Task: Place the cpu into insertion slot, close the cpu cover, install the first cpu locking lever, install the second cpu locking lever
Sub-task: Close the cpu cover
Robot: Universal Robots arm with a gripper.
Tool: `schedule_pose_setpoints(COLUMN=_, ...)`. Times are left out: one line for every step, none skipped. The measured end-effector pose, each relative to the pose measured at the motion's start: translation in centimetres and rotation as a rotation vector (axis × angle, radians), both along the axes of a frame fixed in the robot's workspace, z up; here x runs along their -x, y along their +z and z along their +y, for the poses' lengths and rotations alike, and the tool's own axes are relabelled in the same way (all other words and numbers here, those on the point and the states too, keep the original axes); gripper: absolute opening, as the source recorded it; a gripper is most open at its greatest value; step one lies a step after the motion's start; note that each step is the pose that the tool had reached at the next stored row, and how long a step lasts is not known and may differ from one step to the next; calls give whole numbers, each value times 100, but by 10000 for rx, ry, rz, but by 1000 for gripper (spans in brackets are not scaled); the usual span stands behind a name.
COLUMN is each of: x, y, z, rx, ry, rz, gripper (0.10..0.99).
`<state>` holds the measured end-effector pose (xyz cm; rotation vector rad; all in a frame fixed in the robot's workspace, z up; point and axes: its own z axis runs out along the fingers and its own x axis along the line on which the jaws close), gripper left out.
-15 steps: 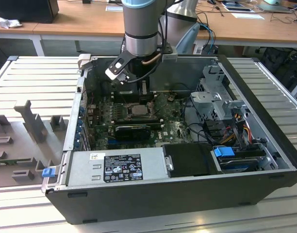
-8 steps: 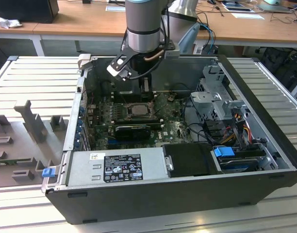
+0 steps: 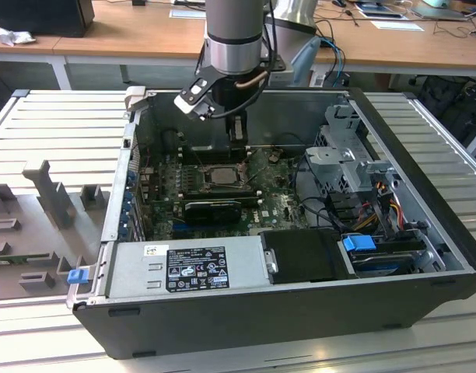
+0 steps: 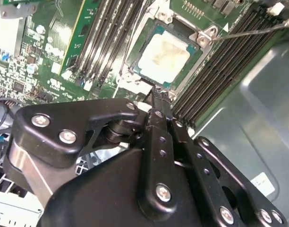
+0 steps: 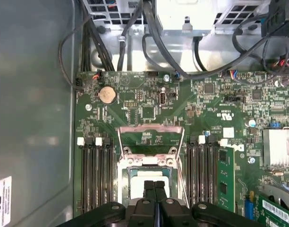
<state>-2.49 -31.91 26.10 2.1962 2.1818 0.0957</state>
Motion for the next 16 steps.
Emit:
schedule_pose_setpoints(x=-8, y=52, z=1, rx=0, ry=0, rz=0, gripper=106)
schedule_pose_setpoints(x=-43, y=62, z=1, rx=-3, ry=0, rz=12, gripper=106)
schedule_pose_setpoints(x=-87, y=64, z=3, rx=0, ry=0, rz=29, gripper=106)
schedule_pose_setpoints(x=-166, y=64, z=4, rx=-1, ry=-1, rz=51, gripper=106)
schedule_pose_setpoints(x=-192, y=64, z=4, rx=-1, ry=-2, rz=58, gripper=106)
schedule_pose_setpoints(x=-212, y=64, z=4, rx=-1, ry=-1, rz=63, gripper=106)
schedule_pose_setpoints(x=-233, y=64, z=4, rx=-1, ry=0, rz=67, gripper=106)
schedule_pose_setpoints(x=-252, y=64, z=4, rx=-1, ry=0, rz=71, gripper=106)
schedule_pose_setpoints(x=-276, y=64, z=4, rx=-1, ry=-1, rz=76, gripper=106)
schedule_pose_setpoints(x=-297, y=65, z=4, rx=0, ry=-2, rz=82, gripper=106)
schedule_pose_setpoints(x=-317, y=65, z=4, rx=0, ry=-1, rz=86, gripper=106)
schedule_pose_setpoints(x=-340, y=65, z=4, rx=1, ry=1, rz=90, gripper=106)
schedule_pose_setpoints(x=-368, y=65, z=4, rx=-1, ry=-1, rz=95, gripper=106)
schedule_pose_setpoints(x=-387, y=65, z=4, rx=-1, ry=-1, rz=97, gripper=106)
schedule_pose_setpoints(x=-406, y=65, z=4, rx=-1, ry=-1, rz=100, gripper=106)
schedule_pose_setpoints(x=-435, y=64, z=5, rx=-2, ry=0, rz=104, gripper=106)
